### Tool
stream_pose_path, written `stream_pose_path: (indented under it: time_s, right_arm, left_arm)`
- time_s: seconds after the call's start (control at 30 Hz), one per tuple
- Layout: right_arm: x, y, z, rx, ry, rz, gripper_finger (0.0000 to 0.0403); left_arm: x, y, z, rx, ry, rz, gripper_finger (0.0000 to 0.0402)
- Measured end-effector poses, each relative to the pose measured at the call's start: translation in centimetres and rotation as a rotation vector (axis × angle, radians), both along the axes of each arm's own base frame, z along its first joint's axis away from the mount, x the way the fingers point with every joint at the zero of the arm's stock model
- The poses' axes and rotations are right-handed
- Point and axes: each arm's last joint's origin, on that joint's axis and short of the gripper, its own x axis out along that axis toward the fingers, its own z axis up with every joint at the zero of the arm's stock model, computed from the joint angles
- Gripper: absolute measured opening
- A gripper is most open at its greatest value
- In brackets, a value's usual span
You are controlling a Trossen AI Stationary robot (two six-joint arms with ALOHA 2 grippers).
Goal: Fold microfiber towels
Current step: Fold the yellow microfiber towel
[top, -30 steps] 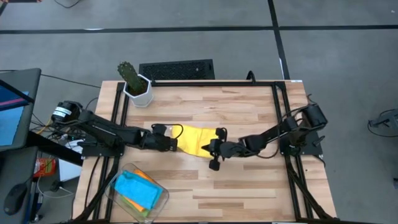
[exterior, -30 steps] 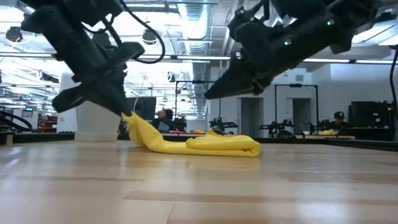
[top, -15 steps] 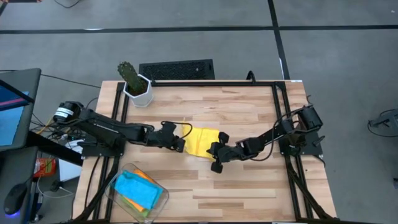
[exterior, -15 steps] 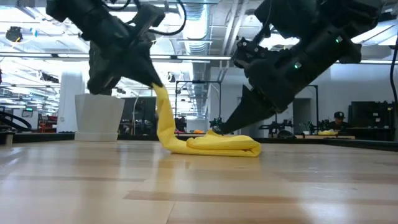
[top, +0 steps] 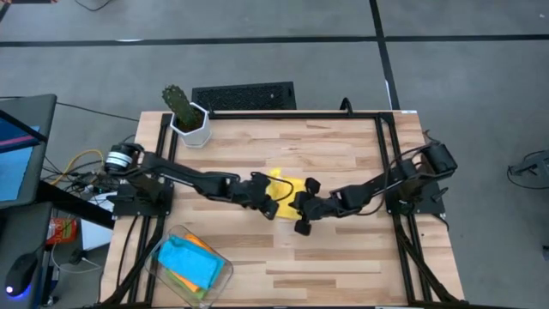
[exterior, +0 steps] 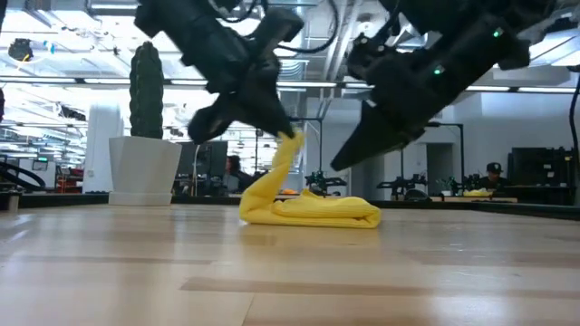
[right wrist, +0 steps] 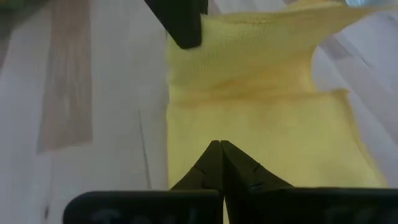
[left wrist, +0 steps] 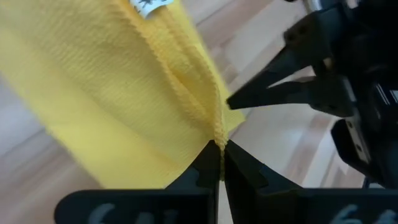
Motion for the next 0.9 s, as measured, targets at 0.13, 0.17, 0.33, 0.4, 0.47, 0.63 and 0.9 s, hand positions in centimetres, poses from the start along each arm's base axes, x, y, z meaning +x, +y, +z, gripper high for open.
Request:
stream_pose_path:
  time_s: [0.13,0.17,0.33,0.4,0.47,0.63,0.9]
  right_arm:
    - [-1.0,0.0,0.7,-0.015,0.061,0.005,0.0017]
    - [-1.3,0.0,0.7,-0.018,0.083,0.000,0.0019]
    - [-2.3,0.3,0.8,-0.025,0.142,-0.021,0.0030]
    - [-2.5,0.5,0.8,-0.025,0.144,-0.029,0.0029]
    - [-2.7,0.7,0.7,-0.032,0.157,-0.028,0.0025]
    - [-2.8,1.1,-0.8,-0.021,0.198,-0.026,0.0017]
    - [-2.9,1.4,-2.9,-0.015,0.193,-0.022,0.0027]
  left_arm:
    - [1.6,0.0,0.7,0.021,-0.010,-0.060,0.0002]
    - [2.0,0.0,0.7,0.019,-0.013,-0.074,0.0002]
    - [3.1,0.0,0.4,0.011,-0.008,-0.091,0.0002]
    - [3.3,0.0,0.2,0.003,-0.004,-0.100,0.0002]
    - [3.5,0.0,0.0,-0.006,-0.005,-0.104,0.0002]
    - [3.6,-0.1,0.1,-0.047,-0.019,-0.089,0.0002]
    - [4.0,0.0,0.5,-0.066,-0.079,-0.085,0.0002]
